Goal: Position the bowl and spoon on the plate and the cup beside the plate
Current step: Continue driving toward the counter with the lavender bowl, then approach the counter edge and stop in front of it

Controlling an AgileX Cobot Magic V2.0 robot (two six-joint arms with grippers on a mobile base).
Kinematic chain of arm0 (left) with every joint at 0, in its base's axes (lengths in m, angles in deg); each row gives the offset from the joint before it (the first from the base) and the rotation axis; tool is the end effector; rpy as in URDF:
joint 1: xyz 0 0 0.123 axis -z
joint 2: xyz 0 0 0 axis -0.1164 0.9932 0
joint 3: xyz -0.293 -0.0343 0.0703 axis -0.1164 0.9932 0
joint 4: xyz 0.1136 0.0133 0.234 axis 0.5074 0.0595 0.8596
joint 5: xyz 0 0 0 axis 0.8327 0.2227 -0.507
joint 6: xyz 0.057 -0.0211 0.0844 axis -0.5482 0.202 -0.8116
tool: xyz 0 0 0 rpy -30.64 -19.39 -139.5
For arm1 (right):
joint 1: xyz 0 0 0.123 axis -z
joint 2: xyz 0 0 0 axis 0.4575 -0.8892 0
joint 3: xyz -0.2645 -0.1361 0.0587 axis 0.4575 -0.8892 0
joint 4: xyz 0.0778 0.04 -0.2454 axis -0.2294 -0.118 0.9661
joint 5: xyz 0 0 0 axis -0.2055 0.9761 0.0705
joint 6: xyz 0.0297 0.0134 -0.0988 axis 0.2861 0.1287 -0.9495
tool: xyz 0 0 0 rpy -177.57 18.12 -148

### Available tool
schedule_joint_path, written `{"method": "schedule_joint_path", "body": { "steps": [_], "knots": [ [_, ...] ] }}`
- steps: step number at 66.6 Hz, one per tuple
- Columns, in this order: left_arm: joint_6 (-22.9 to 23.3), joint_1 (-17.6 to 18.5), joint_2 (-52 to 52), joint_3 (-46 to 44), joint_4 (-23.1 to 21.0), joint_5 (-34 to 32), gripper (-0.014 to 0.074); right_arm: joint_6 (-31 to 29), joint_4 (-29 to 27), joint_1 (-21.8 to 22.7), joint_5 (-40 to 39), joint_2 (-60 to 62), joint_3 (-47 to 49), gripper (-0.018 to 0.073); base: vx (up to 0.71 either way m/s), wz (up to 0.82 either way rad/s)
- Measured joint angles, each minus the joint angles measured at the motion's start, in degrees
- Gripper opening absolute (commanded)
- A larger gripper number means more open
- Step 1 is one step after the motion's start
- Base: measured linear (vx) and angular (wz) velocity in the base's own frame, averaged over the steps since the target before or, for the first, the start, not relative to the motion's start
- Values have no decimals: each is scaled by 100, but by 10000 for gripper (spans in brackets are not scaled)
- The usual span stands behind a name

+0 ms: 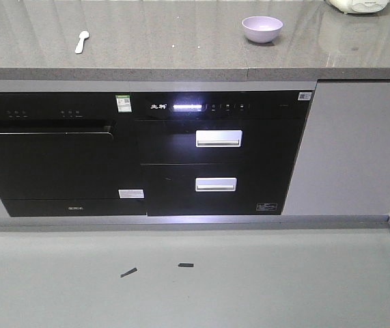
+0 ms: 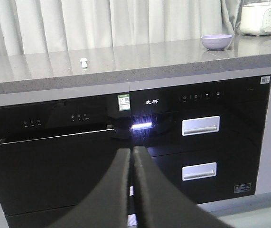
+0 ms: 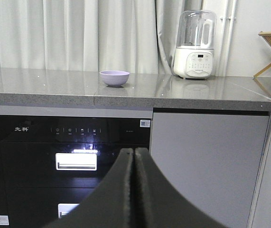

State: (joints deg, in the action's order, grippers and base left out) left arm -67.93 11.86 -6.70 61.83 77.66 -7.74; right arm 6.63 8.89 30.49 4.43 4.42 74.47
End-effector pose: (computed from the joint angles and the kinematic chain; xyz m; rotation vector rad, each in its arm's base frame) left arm 0.0596 -0.0067 0.1918 0.0595 1.6325 -0.1012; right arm 0.0604 -0.0032 0.2023 -0.0483 1.5218 -0.1384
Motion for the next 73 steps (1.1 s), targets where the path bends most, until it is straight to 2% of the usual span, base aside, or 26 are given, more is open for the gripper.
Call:
{"method": "schedule_joint_path", "body": {
  "steps": [73],
  "knots": [
    [0, 0, 0, 0, 0, 0, -6, 0, 0, 0, 0, 0, 0, -5, 8, -1]
  ]
}}
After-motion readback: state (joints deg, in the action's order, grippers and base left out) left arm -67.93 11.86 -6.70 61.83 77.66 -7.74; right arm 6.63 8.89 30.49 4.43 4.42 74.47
